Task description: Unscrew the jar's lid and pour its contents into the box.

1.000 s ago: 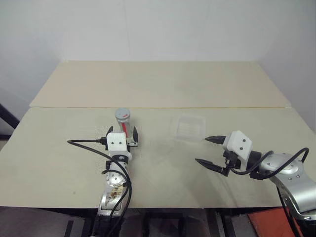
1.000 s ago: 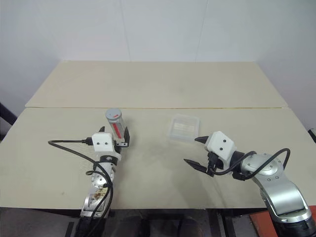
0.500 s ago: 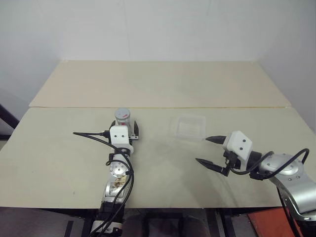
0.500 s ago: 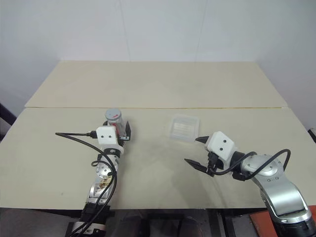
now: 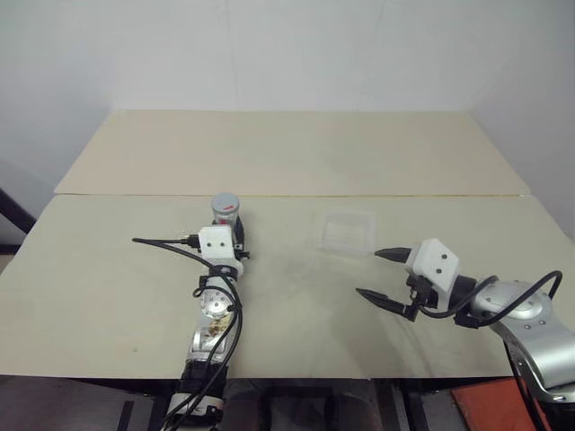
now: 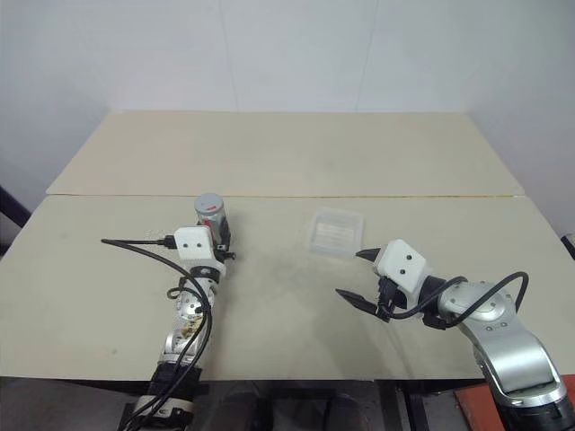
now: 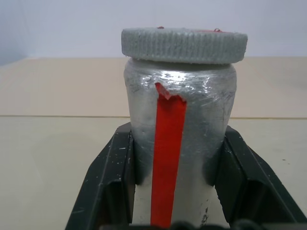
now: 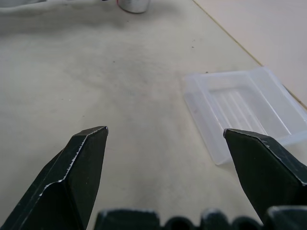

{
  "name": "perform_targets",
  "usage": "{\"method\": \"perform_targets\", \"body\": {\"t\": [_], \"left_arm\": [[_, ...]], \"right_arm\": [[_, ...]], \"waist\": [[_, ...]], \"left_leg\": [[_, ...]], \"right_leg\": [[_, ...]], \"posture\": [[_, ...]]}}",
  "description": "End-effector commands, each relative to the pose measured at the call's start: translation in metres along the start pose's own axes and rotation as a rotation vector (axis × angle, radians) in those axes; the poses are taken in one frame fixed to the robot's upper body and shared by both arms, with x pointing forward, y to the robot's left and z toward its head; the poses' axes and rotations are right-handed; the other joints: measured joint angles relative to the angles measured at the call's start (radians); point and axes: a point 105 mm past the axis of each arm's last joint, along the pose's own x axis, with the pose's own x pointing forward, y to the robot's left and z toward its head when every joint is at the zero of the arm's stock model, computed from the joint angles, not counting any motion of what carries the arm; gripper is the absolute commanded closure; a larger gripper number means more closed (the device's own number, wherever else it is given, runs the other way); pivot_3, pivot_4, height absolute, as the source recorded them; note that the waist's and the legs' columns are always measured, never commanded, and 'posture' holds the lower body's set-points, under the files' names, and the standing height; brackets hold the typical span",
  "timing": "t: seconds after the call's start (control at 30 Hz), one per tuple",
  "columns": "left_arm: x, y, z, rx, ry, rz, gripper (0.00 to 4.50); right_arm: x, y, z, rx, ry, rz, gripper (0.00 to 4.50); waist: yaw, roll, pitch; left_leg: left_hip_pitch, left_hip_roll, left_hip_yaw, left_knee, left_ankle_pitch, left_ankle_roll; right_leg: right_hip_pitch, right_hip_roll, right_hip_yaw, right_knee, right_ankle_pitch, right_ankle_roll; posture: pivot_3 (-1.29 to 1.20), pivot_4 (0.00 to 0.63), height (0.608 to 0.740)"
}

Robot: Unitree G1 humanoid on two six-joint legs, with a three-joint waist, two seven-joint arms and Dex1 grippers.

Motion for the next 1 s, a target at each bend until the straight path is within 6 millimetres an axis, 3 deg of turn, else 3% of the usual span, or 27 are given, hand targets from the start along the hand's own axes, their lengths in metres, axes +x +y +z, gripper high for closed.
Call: {"method": "perform_targets", "body": {"t": [0.03,0.3,0.47,0.6,1.0], "left_arm": [[-0.006,-0.019,0.031,-0.046,-0.067,-0.209,2.64],[-0.028,-0.047,0.052,-0.06,-0.046,-0.565,2.64],[-0.034,-0.062,0.059,-0.062,-0.038,-0.666,2.64],[-0.035,-0.068,0.062,-0.064,-0.044,-0.679,2.64],[-0.041,-0.071,0.062,-0.02,-0.055,-0.712,2.64]], "right_arm": [[0.003,-0.007,0.029,-0.009,-0.113,-0.072,0.0],[0.04,0.009,0.097,0.117,-0.431,-0.089,0.0],[0.064,0.014,0.129,0.151,-0.547,-0.107,0.0],[0.076,0.01,0.13,0.15,-0.531,-0.133,0.0],[0.086,0.005,0.117,0.158,-0.469,-0.148,0.0]], "waist": [[-0.007,0.0,0.0],[-0.017,0.001,0.0],[-0.014,0.001,0.0],[-0.012,0.001,0.0],[-0.016,0.001,0.0]], "left_leg": [[0.0,0.0,0.0,0.0,0.0,-0.001],[0.001,0.0,-0.001,0.0,0.002,-0.003],[-0.001,0.0,0.0,0.0,0.002,-0.003],[-0.001,-0.001,-0.001,0.0,0.002,-0.003],[-0.001,0.0,0.0,-0.001,0.003,-0.004]], "right_leg": [[0.0,0.0,0.0,0.0,0.0,0.0],[-0.001,0.001,0.001,0.001,0.0,0.0],[-0.002,0.001,0.001,0.002,0.0,0.0],[-0.001,0.002,-0.001,0.003,0.0,0.0],[-0.002,0.004,0.0,0.002,0.0,0.0]], "posture": [[0.0,0.15,0.74],[0.0,0.15,0.74],[0.0,0.15,0.74],[0.0,0.15,0.74],[0.0,0.15,0.74]]}}
